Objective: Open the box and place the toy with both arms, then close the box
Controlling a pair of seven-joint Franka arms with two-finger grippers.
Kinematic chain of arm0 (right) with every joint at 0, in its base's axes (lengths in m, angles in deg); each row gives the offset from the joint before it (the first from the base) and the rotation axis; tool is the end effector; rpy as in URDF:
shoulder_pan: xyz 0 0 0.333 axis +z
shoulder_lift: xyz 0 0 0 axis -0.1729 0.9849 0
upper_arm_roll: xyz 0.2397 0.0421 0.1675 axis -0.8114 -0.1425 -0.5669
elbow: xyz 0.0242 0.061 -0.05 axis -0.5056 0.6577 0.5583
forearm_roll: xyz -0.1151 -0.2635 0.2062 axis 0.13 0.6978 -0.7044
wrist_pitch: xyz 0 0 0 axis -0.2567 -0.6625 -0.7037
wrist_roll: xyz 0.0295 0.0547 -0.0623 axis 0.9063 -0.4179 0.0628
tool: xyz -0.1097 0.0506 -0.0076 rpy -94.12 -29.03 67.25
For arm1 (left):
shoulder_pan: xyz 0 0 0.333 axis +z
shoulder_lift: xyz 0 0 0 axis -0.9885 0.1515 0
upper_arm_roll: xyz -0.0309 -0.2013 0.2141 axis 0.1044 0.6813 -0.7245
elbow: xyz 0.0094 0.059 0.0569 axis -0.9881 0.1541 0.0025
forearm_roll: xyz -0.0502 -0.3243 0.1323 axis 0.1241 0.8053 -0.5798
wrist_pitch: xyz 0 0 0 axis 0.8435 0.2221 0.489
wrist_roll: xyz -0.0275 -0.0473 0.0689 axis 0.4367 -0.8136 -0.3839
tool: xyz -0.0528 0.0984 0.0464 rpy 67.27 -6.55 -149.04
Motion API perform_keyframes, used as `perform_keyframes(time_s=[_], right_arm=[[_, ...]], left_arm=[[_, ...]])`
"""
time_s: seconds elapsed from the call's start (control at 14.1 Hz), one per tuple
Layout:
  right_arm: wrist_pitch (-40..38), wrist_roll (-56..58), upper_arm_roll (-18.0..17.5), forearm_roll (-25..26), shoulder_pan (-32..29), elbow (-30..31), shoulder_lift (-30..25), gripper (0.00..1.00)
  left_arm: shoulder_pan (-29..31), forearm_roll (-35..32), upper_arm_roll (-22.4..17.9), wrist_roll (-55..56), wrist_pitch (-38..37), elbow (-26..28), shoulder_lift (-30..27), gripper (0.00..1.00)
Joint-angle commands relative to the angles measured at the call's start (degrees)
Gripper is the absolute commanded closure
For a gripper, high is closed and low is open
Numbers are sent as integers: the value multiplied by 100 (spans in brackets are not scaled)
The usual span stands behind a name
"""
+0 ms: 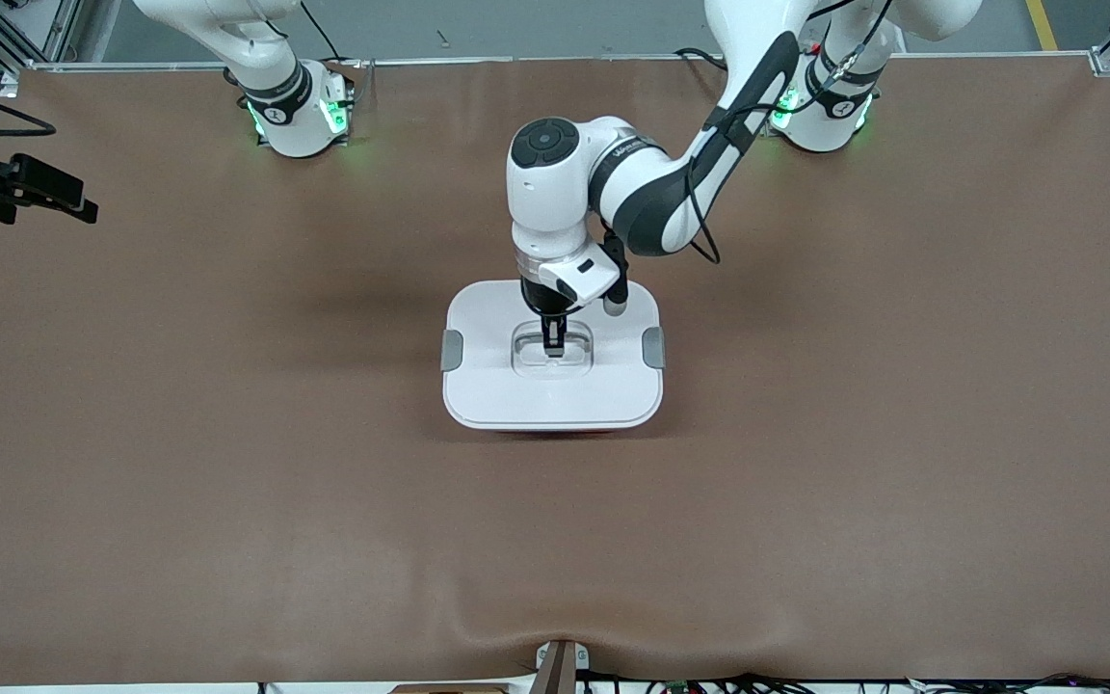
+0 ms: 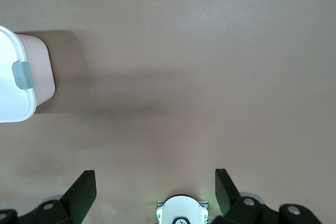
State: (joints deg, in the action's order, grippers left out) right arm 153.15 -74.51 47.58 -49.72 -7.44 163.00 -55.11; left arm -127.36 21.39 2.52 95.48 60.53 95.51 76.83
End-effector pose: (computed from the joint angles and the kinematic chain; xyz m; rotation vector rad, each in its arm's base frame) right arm 0.4874 -0.0104 0.6098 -3.0602 0.0521 0.2341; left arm 0.4624 -0.5031 0.3461 2.0728 2.0580 0.2615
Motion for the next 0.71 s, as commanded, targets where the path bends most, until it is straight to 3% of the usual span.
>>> perform_keyframes(time_s=[0.0, 0.64], right_arm=[[-86, 51, -42, 98, -59, -107, 9, 0], [-86, 51, -42, 98, -59, -107, 9, 0]], left_arm=[[37, 141, 8, -453, -102, 4, -301, 0], [678, 468, -27, -2193, -1069, -40, -1031, 0]])
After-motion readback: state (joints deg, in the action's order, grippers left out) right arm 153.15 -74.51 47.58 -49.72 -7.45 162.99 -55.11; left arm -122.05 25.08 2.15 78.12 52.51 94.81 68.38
